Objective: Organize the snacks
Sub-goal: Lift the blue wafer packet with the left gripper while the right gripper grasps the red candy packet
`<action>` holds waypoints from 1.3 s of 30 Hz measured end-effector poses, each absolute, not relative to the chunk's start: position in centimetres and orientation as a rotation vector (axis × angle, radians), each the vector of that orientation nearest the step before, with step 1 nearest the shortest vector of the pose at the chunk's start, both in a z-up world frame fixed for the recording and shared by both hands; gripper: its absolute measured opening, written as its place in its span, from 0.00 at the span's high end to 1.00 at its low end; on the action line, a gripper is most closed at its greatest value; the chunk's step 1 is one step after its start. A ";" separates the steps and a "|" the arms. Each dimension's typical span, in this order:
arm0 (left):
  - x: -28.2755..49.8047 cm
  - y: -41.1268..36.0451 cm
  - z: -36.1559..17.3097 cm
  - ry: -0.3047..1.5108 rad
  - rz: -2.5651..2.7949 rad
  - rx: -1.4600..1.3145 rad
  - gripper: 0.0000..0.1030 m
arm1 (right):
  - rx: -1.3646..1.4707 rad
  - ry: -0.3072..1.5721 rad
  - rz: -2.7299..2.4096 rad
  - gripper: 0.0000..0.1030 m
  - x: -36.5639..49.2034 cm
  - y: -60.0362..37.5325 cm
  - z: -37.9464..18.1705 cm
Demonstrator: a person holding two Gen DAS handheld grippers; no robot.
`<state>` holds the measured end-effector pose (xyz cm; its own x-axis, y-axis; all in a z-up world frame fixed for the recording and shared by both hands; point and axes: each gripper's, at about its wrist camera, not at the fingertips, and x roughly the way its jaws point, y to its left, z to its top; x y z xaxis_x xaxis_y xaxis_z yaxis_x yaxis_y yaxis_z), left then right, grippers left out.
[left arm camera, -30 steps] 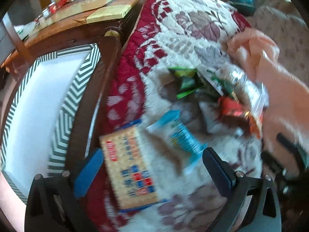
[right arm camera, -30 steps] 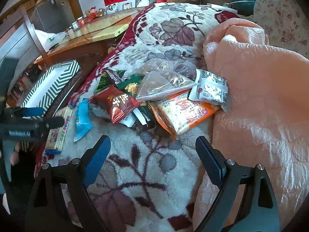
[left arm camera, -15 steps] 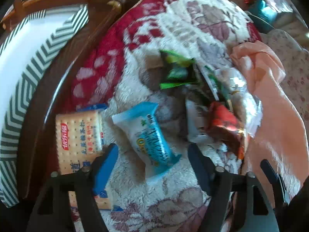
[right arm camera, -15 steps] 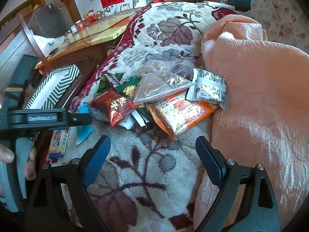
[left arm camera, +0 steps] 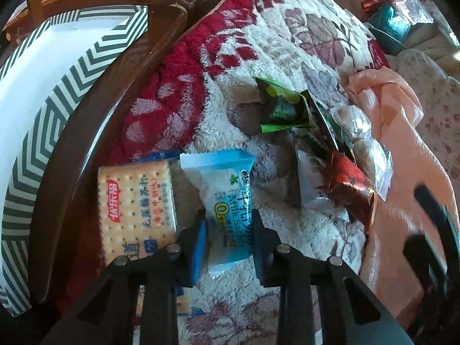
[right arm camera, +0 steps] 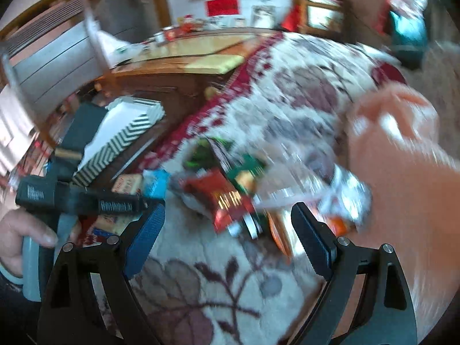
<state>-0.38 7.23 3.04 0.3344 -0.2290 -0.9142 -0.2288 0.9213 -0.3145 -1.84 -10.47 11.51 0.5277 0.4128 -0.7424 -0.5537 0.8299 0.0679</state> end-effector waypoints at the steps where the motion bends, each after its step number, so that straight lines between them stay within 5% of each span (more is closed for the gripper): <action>1: -0.5 7.3 3.1 1.240 -0.001 -0.426 0.71 | -0.203 0.842 0.605 0.15 -1.3 -9.9 11.5; 8: -0.4 7.2 3.0 1.249 -0.009 -0.414 0.70 | -0.365 0.956 0.695 0.32 1.6 -7.0 8.9; 11: -0.3 7.0 2.8 1.251 -0.004 -0.406 0.70 | -0.395 1.012 0.707 0.56 2.3 -6.6 7.6; 14: -0.3 6.7 3.0 1.243 0.002 -0.388 0.71 | -0.406 1.008 0.722 0.69 1.9 -6.2 7.6; 39: -3.6 9.8 9.7 1.063 0.063 -0.276 0.71 | -0.277 0.917 0.662 0.69 -2.1 -4.7 11.4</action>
<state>-3.59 9.80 9.74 0.4876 -0.0817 -0.8692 -0.1837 0.9637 -0.1936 -2.12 -4.73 11.43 0.4291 0.4089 -0.8054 -0.6358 0.7701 0.0523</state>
